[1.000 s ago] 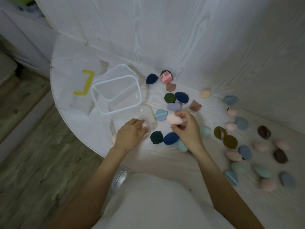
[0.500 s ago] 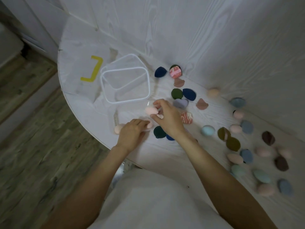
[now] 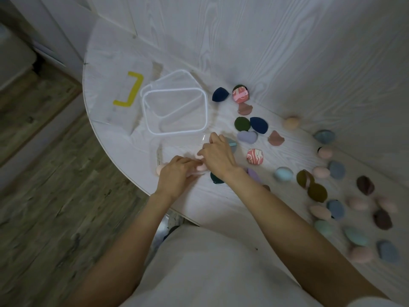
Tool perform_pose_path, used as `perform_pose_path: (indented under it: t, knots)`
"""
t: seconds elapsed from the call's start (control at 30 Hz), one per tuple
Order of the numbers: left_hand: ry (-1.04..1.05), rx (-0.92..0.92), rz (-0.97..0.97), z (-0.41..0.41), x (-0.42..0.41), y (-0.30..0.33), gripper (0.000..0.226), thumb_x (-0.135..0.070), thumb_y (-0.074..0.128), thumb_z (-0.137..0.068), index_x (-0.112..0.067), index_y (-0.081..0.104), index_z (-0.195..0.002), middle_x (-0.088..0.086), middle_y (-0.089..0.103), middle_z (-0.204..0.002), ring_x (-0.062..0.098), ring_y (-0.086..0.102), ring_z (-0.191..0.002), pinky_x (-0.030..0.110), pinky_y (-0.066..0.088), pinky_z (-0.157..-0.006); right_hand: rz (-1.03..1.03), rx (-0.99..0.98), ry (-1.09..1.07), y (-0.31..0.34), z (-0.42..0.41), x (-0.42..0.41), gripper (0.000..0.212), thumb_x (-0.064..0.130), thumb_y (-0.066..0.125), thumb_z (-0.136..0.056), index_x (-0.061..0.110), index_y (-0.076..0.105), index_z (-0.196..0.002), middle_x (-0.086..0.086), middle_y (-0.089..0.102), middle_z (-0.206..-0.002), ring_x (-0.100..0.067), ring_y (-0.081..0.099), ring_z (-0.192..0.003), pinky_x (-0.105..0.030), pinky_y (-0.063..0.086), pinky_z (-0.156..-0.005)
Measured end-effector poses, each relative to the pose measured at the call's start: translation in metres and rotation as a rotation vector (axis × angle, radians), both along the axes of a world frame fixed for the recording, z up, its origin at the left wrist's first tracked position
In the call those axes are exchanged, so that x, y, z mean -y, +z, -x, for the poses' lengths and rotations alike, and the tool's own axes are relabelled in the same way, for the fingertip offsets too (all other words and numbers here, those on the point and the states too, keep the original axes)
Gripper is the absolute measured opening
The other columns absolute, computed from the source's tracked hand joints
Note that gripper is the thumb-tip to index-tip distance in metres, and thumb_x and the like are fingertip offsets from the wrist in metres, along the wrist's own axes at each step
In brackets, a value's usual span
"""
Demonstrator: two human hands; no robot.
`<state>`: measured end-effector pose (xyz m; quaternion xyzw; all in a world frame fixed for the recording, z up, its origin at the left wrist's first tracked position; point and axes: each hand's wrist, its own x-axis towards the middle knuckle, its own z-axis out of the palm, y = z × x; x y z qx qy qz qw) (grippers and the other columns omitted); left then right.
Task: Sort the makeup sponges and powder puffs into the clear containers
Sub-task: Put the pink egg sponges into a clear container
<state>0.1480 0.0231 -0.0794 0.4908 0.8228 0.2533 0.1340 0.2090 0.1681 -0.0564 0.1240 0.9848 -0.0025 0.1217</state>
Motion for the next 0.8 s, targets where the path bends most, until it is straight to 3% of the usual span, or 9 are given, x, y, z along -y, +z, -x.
perform_pose_path:
  t: [0.2,0.43,0.67,0.8]
  knots:
    - [0.005,0.102,0.023,0.005,-0.003,-0.004,0.055,-0.025,0.076,-0.074,-0.012,0.057,-0.124,0.005,0.057,-0.124,0.025,0.056,-0.108,0.034,0.049,-0.075,0.063,-0.033,-0.036,0.007,-0.003,-0.002,0.034,0.013,0.043,-0.093,0.018,0.052,-0.125,0.001,0.066,-0.110,-0.024,0.038,-0.106,-0.033,0.024,-0.082]
    - [-0.038,0.177,0.081,0.008,-0.004,-0.001,0.077,-0.032,0.076,-0.074,-0.013,0.040,-0.139,0.008,0.045,-0.137,0.025,0.045,-0.119,0.036,0.043,-0.090,0.069,-0.100,-0.060,0.007,-0.005,0.003,0.035,0.013,0.041,-0.093,0.015,0.051,-0.126,-0.002,0.062,-0.118,-0.025,0.040,-0.109,-0.033,0.027,-0.086]
    - [-0.038,0.192,0.081,0.009,0.000,0.002,0.074,-0.043,0.074,-0.072,-0.021,0.043,-0.136,0.001,0.049,-0.131,0.020,0.046,-0.114,0.029,0.039,-0.089,0.135,-0.174,-0.106,0.010,-0.004,0.001,0.038,0.011,0.047,-0.092,0.014,0.051,-0.130,-0.005,0.059,-0.125,-0.026,0.041,-0.111,-0.034,0.027,-0.088]
    - [-0.019,0.175,0.041,0.010,-0.001,0.011,0.069,-0.055,0.050,-0.071,-0.022,0.049,-0.132,0.001,0.055,-0.127,0.021,0.049,-0.112,0.030,0.036,-0.090,0.214,-0.225,-0.104,0.013,-0.009,0.000,0.038,0.006,0.049,-0.090,0.013,0.054,-0.127,-0.002,0.060,-0.124,-0.023,0.044,-0.112,-0.031,0.028,-0.088]
